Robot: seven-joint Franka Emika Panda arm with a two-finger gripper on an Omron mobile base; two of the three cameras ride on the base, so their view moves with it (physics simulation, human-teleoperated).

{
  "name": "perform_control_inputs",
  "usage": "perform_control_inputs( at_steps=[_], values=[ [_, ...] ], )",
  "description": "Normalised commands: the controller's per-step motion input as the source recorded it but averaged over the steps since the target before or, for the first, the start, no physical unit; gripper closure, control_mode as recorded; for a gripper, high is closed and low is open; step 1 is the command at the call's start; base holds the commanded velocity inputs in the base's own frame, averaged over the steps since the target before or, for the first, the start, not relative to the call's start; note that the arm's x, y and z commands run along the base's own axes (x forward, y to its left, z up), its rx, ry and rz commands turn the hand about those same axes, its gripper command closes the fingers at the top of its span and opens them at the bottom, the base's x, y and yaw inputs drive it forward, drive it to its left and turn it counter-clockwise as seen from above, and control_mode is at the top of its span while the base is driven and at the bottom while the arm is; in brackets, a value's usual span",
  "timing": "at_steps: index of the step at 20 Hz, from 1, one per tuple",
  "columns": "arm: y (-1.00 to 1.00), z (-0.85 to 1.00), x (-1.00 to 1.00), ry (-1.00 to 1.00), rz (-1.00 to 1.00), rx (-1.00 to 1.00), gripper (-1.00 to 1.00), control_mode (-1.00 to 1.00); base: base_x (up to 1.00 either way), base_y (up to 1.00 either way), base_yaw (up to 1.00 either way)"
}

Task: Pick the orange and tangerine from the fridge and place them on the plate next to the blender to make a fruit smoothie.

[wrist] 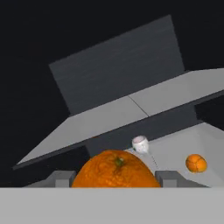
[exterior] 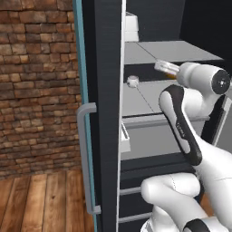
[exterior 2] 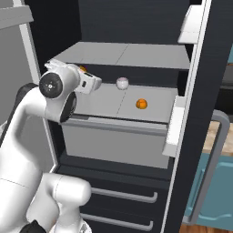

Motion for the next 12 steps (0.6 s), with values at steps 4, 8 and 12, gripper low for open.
perform_control_inputs(
  at_steps=[4,8,12],
  values=[
    [0.0,0.0,-1.0,0.48,0.0,0.0,1.0,-1.0,0.0,0.0,0.0],
    [0.0,-0.23,-0.96,0.59,0.0,0.0,1.0,-1.0,0.0,0.0,0.0],
    [0.0,-0.43,-0.29,0.26,0.0,0.0,1.0,-1.0,0.0,0.0,0.0]
  ],
)
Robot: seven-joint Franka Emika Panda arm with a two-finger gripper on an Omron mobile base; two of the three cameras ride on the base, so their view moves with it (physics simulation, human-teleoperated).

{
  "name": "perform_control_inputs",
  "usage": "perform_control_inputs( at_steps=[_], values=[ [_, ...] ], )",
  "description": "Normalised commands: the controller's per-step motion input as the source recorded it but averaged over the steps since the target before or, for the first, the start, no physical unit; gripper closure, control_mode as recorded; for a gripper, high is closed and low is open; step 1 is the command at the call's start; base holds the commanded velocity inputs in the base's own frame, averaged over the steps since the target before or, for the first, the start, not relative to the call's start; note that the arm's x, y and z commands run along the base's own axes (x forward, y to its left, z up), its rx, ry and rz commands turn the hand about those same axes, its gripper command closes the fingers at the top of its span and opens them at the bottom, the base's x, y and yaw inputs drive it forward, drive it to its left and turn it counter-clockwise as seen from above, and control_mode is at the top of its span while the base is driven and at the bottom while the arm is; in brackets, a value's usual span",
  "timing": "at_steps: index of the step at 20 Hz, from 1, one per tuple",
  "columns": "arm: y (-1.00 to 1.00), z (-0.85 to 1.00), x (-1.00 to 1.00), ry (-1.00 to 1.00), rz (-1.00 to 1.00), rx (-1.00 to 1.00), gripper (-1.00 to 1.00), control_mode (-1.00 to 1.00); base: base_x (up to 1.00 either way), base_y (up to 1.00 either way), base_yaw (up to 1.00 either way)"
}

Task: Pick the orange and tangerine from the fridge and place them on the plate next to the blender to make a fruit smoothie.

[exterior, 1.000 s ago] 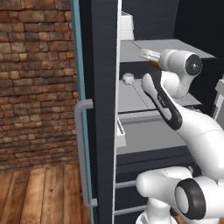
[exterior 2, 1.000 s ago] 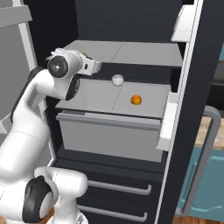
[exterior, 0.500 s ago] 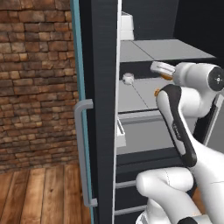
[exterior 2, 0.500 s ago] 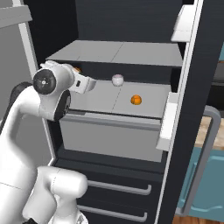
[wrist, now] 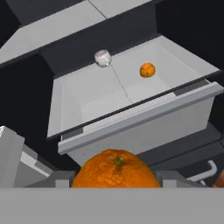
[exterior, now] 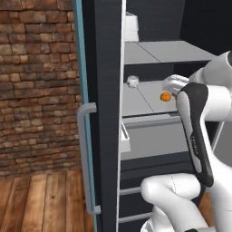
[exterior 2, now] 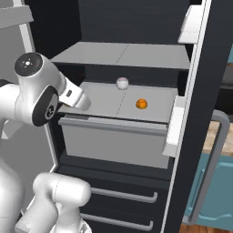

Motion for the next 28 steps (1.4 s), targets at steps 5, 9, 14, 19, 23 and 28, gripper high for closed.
perform_control_inputs(
  at_steps=[5,9,14,19,23,28],
  values=[
    [0.0,-0.58,-0.27,0.04,0.0,-0.03,1.0,-1.0,0.0,0.0,0.0],
    [0.0,-0.52,-0.17,0.01,0.01,-0.05,1.0,-1.0,0.0,0.0,0.0],
    [0.06,-0.5,-0.15,0.03,0.03,-0.03,1.0,-1.0,0.0,0.0,0.0],
    [0.0,0.0,0.0,0.0,0.0,0.0,1.0,1.0,-0.7,0.13,-0.01],
    [0.0,0.0,0.0,0.0,0.0,0.0,1.0,1.0,-1.0,0.14,-0.14],
    [0.0,0.0,0.0,0.0,0.0,0.0,1.0,1.0,-0.99,0.0,-0.41]
  ],
)
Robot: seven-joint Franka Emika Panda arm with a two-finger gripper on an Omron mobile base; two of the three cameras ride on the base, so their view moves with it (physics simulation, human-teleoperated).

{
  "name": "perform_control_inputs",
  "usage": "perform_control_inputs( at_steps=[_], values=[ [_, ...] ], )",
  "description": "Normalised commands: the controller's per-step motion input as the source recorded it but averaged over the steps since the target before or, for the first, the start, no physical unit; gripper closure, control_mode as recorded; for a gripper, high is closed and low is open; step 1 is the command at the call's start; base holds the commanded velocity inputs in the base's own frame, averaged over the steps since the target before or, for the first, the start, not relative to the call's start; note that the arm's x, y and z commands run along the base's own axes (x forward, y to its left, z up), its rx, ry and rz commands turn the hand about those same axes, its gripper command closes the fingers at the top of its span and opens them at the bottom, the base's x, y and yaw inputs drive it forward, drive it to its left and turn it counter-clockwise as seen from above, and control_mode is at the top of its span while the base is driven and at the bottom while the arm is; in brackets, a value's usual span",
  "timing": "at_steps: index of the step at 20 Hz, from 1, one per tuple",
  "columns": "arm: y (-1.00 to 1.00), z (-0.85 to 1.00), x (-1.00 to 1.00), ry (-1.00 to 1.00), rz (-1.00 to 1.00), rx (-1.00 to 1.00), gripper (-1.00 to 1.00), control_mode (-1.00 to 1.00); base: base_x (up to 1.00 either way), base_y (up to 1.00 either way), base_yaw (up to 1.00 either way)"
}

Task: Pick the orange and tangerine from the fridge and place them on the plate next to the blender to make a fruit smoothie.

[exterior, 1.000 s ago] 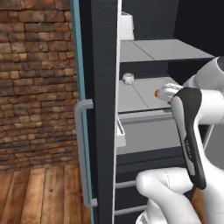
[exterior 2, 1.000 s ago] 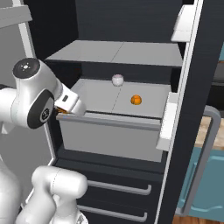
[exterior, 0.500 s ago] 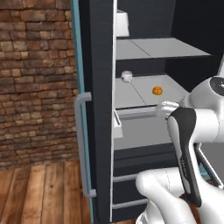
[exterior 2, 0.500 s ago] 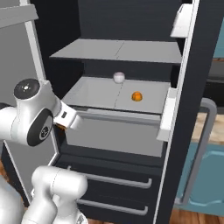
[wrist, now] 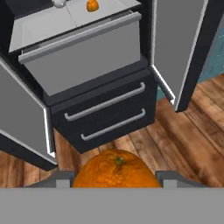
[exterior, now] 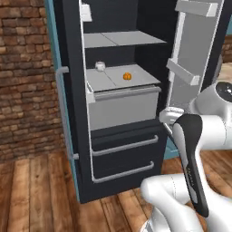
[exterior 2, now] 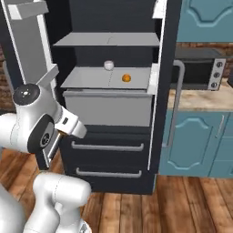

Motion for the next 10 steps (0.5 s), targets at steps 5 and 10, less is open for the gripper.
perform_control_inputs(
  at_steps=[5,10],
  values=[
    [0.0,0.0,0.0,0.0,0.0,0.0,1.0,1.0,-0.58,-0.08,-0.67],
    [0.0,0.0,0.0,0.0,0.0,0.0,1.0,1.0,-0.1,-0.43,-0.6]
  ],
)
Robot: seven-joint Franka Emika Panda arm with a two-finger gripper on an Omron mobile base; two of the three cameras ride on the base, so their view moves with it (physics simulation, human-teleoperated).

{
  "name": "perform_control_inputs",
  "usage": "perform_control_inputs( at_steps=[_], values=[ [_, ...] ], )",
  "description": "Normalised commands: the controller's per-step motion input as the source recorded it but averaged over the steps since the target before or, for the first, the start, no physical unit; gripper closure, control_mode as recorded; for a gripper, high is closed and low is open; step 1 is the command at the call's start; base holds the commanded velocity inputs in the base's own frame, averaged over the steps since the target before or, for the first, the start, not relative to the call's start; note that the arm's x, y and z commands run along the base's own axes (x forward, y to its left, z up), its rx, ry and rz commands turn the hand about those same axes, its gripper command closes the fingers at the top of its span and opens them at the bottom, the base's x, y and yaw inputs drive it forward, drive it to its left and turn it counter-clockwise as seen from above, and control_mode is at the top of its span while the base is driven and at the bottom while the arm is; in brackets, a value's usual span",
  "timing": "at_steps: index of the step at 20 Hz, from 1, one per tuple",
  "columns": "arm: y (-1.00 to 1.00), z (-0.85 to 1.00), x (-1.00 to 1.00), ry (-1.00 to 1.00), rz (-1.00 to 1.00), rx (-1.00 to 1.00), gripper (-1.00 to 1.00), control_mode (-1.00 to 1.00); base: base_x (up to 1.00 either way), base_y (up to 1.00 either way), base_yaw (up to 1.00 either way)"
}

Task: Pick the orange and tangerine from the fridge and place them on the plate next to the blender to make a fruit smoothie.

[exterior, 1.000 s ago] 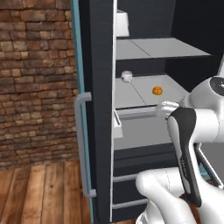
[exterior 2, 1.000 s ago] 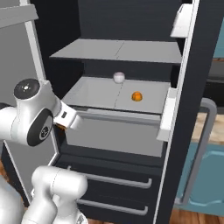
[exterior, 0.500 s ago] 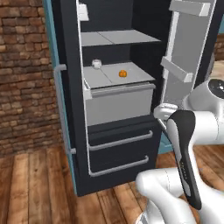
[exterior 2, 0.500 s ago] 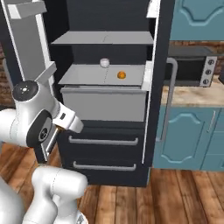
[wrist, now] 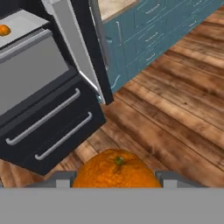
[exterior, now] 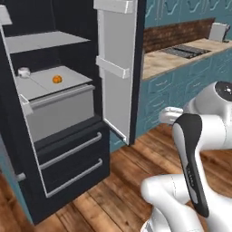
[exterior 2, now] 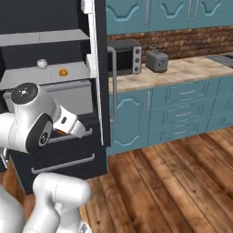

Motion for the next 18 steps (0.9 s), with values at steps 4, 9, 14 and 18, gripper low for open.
perform_control_inputs(
  at_steps=[4,9,14,18],
  values=[
    [0.0,0.0,0.0,0.0,0.0,0.0,1.0,1.0,0.02,-0.58,-0.45],
    [0.0,0.0,0.0,0.0,0.0,0.0,1.0,1.0,0.18,-0.63,-0.36],
    [0.0,0.0,0.0,0.0,0.0,0.0,1.0,1.0,0.31,-0.63,-0.39],
    [0.0,0.0,0.0,0.0,0.0,0.0,1.0,1.0,0.38,-0.55,-0.43]
  ],
)
